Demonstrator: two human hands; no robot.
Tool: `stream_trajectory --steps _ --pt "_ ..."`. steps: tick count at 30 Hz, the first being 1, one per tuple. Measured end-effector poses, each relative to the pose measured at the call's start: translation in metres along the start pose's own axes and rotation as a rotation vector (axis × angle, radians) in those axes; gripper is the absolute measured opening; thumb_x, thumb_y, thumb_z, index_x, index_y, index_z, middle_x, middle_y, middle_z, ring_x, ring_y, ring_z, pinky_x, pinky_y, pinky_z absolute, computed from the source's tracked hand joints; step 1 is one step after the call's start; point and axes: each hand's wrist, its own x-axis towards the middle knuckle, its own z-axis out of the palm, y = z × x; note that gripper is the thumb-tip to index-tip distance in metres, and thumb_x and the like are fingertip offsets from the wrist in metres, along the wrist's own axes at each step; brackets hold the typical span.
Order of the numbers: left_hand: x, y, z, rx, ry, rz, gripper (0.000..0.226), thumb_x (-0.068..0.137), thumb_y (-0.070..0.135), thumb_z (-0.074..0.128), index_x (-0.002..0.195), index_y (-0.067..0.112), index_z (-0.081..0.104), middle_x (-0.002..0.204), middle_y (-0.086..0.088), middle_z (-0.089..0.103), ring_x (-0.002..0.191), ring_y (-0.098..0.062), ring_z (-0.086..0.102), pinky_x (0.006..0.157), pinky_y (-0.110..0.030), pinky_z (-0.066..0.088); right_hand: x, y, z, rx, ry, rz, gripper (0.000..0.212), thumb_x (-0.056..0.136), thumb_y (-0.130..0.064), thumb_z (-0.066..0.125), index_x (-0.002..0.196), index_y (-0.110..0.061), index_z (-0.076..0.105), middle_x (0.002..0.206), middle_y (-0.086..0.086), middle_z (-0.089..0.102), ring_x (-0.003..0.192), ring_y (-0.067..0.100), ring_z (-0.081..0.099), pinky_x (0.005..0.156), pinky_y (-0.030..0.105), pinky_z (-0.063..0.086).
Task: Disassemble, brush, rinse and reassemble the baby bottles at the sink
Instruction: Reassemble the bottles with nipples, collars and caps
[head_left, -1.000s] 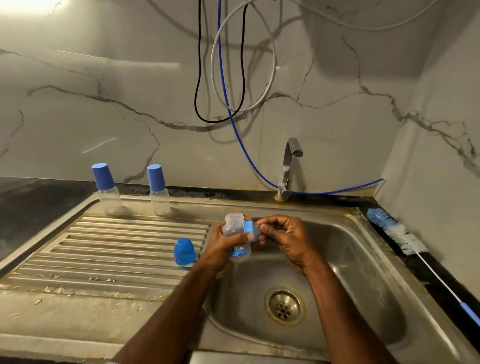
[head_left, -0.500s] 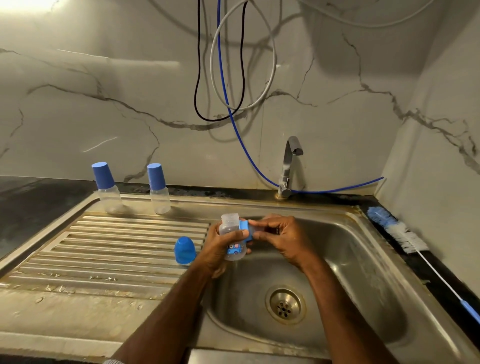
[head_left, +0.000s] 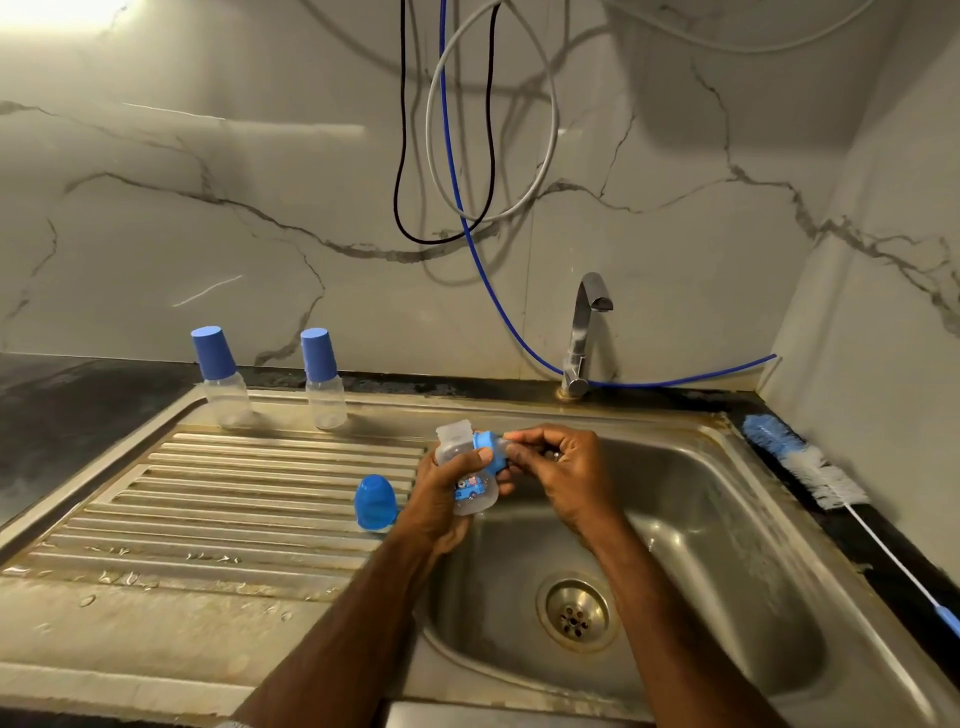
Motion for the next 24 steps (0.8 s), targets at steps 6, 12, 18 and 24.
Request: stream_trajectory --steps 6,12,18,24 --pt "-0.003 0.001 -0.002 -0.046 -0.096 -0.081 0.099 0.048 0.041 0.099 0.127 0.003 0.052 0.100 -0.016 0.070 0.084 -0.024 0.071 0.072 -0.036 0.061 -0.007 -0.008 -0.015 0.197 -0.136 0.061 0.023 0.089 -0.008 0.070 0.112 -0.008 0.072 0.100 0.011 0.075 0.089 0.028 0.073 0.082 0.035 0.061" --pt "-0.006 0.002 0.001 -0.150 -0.097 -0.114 0.096 0.046 0.043 0.098 0.123 0.006 0.055 0.096 -0.016 0.069 0.077 -0.023 0.069 0.065 -0.035 0.061 -0.007 -0.009 -0.015 0.088 -0.216 -0.026 0.045 0.080 0.000 0.078 0.122 -0.015 0.069 0.117 0.003 0.071 0.107 0.022 0.069 0.091 0.034 0.058" --pt "-0.003 0.000 -0.002 -0.167 -0.132 -0.193 0.091 0.058 0.043 0.094 0.128 0.003 0.052 0.098 -0.019 0.066 0.073 -0.024 0.066 0.064 -0.037 0.061 -0.003 -0.009 -0.016 -0.169 -0.209 -0.208 0.033 0.081 -0.002 0.079 0.110 -0.016 0.075 0.109 -0.005 0.069 0.105 0.009 0.066 0.088 0.020 0.055" --pt "-0.004 0.003 -0.007 -0.003 -0.172 -0.283 0.089 0.060 0.046 0.092 0.124 -0.002 0.053 0.096 -0.020 0.066 0.072 -0.024 0.066 0.066 -0.036 0.060 0.001 -0.011 -0.028 -0.369 -0.263 -0.185 0.016 0.087 -0.012 0.075 0.102 -0.017 0.077 0.098 -0.013 0.071 0.097 0.000 0.066 0.081 0.013 0.053"
